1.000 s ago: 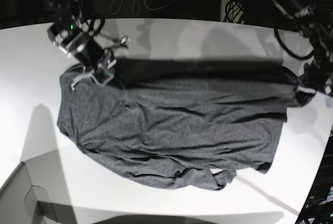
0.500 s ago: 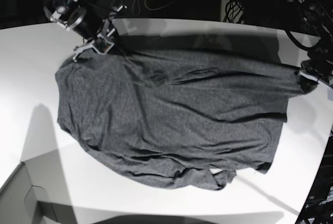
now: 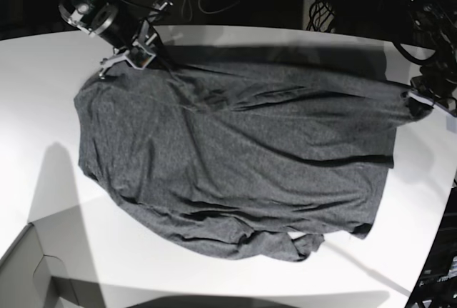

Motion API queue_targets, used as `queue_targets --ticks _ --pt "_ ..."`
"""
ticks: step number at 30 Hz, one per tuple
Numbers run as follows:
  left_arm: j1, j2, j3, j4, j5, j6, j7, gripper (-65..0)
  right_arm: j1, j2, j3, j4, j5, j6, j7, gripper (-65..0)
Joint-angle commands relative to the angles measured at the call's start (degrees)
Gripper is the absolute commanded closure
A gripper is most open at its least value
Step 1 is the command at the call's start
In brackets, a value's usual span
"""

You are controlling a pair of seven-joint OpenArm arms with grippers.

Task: Layout the t-shirt on the table in an organized manner, then fold the t-shirt properly
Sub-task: 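Move the right gripper with its corner toward the left gripper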

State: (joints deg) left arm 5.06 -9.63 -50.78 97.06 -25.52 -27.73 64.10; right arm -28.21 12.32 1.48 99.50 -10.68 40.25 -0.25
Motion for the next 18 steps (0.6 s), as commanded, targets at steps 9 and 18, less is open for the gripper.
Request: queue_targets --ticks 9,18 --pt "-0.4 -0.9 -0.2 1.6 -0.8 -0.2 -0.5 -0.1 -1.4 -2.9 4.2 4.4 0.9 -0.2 1.2 -25.8" --pt "-0.4 -0.8 -0.2 1.6 -0.9 -0.2 -0.6 -0.1 -4.8 -3.0 -0.3 9.8 1.0 -0.2 1.3 -35.0"
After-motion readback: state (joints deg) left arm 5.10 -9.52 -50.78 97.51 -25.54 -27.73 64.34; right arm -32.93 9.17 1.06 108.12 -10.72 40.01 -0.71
